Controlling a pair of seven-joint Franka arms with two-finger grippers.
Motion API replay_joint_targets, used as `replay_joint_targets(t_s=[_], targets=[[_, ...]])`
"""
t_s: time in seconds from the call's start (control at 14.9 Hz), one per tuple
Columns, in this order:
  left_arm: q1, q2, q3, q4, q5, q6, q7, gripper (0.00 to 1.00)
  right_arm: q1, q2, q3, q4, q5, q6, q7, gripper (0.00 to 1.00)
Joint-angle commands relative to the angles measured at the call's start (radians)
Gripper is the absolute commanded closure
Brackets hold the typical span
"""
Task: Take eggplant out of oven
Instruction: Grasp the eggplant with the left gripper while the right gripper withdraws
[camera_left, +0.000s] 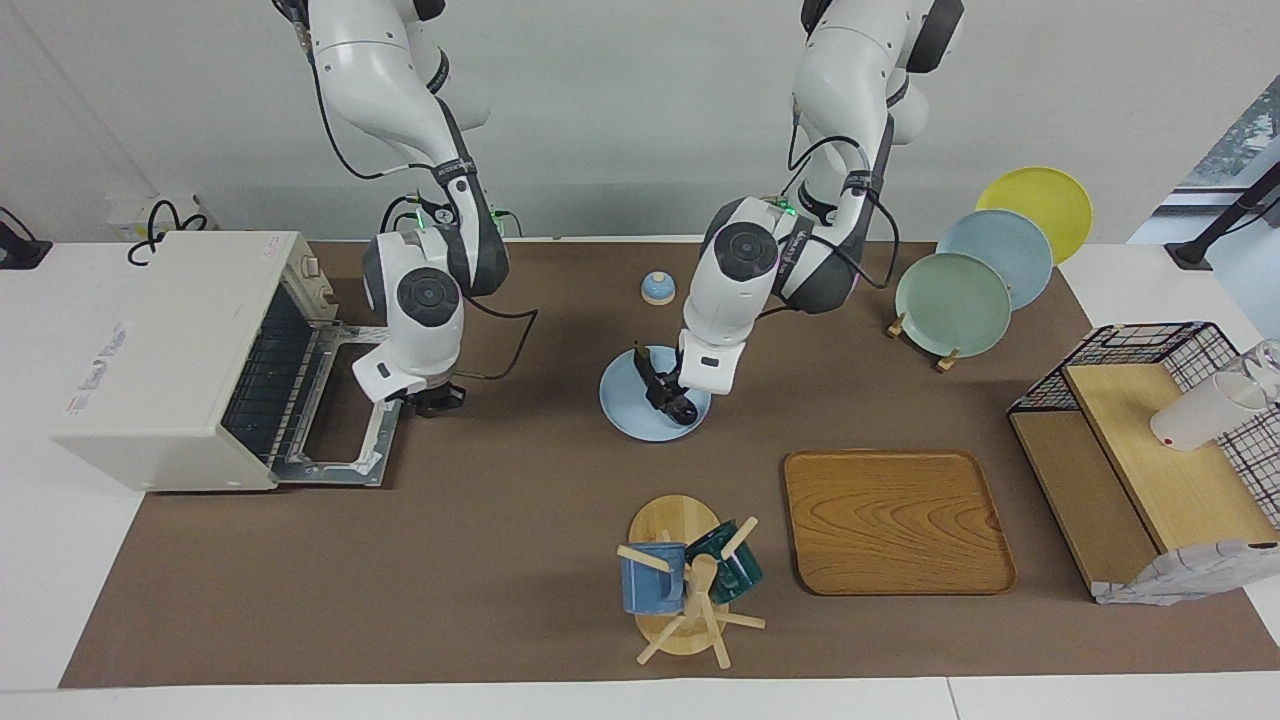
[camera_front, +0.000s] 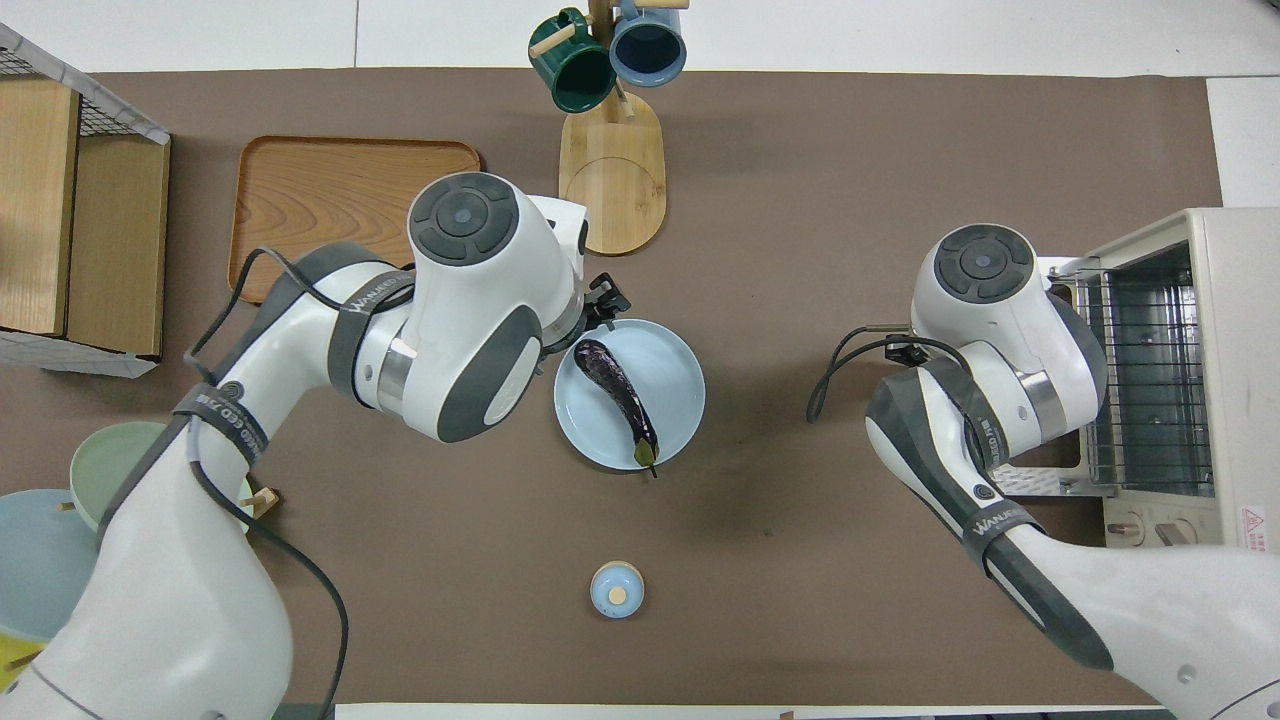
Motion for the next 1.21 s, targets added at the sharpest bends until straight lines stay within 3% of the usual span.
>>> replay_joint_targets(t_s=[0.0, 0.34, 0.61, 0.67, 0.81, 0.87, 0.94, 1.14], targets=[[-0.016, 0.019, 0.018, -0.029, -0.014, 0.06, -0.024, 0.0, -0.029, -0.021, 0.016, -0.038, -0.058, 0.029, -0.008, 1.0], [-0.032, 0.02, 0.02, -0.1, -0.012, 0.107, -0.042, 0.01, -0.026, -0.027, 0.016, -0.04, -0.141, -0.019, -0.052, 1.0], [-0.033, 0.019, 0.02, -0.109, -0.012, 0.123, -0.041, 0.2, -0.072, -0.07, 0.02, 0.092, -0.111, -0.187, -0.273, 1.0], [-0.032, 0.019, 0.02, -0.109, -0.012, 0.124, -0.039, 0.27, -0.087, -0.096, 0.02, 0.103, -0.082, -0.214, -0.305, 1.0], [-0.031, 0.019, 0.02, -0.109, -0.012, 0.124, -0.038, 0.52, -0.112, -0.147, 0.019, 0.105, -0.045, -0.26, -0.347, 1.0], [-0.031, 0.019, 0.02, -0.106, -0.012, 0.12, -0.03, 0.81, -0.126, -0.17, 0.019, 0.103, -0.033, -0.281, -0.364, 1.0], [-0.031, 0.02, 0.02, -0.103, -0.008, 0.117, -0.025, 1.0, -0.141, -0.188, 0.019, 0.103, -0.022, -0.289, -0.387, 1.0], [-0.025, 0.02, 0.02, -0.081, -0.002, 0.104, -0.022, 1.0, -0.199, -0.227, 0.019, 0.103, 0.009, -0.303, -0.497, 1.0]])
